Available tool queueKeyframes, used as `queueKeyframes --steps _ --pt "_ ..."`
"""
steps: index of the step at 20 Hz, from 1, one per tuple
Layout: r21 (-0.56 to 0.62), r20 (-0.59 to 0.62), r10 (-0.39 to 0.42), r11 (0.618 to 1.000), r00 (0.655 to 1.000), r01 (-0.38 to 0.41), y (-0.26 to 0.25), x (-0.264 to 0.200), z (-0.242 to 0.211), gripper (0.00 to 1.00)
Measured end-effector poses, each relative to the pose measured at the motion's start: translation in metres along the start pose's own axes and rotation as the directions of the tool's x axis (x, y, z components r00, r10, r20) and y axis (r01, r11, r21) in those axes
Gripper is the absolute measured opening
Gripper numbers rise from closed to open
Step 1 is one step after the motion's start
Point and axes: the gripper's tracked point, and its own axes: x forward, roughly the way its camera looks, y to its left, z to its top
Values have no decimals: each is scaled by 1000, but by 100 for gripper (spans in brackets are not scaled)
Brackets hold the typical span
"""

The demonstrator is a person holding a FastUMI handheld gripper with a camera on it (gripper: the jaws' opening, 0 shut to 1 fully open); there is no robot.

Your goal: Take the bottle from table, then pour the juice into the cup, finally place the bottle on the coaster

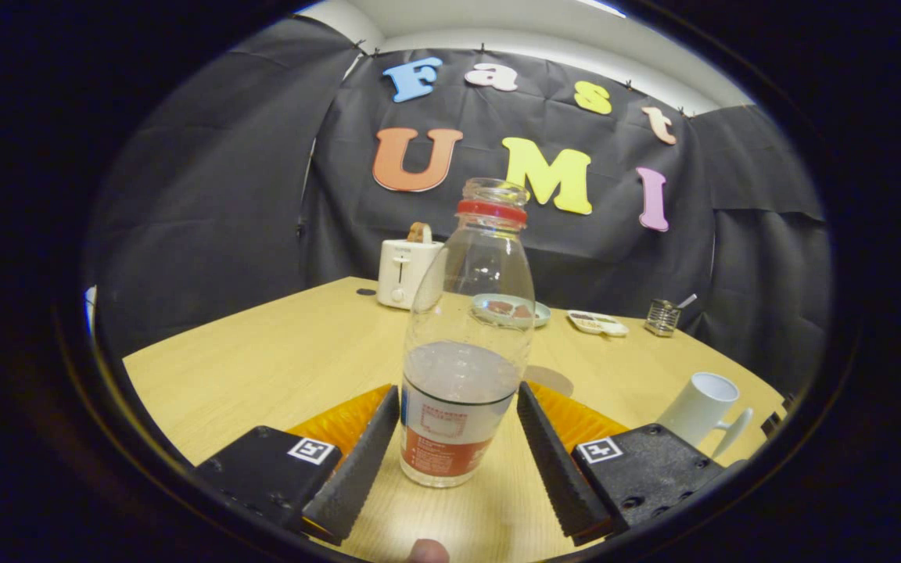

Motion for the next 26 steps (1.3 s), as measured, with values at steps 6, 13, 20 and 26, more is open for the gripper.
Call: queueKeyframes --steps 6,13,20,26 --pt "10 17 3 1000 1000 -3 -4 -4 11 80" --pt "80 79 51 995 996 -58 -9 -37 55 77" --pt "260 60 149 953 987 -159 -14 -61 71 76" --pt "460 81 187 864 979 -203 -33 -60 76 76"
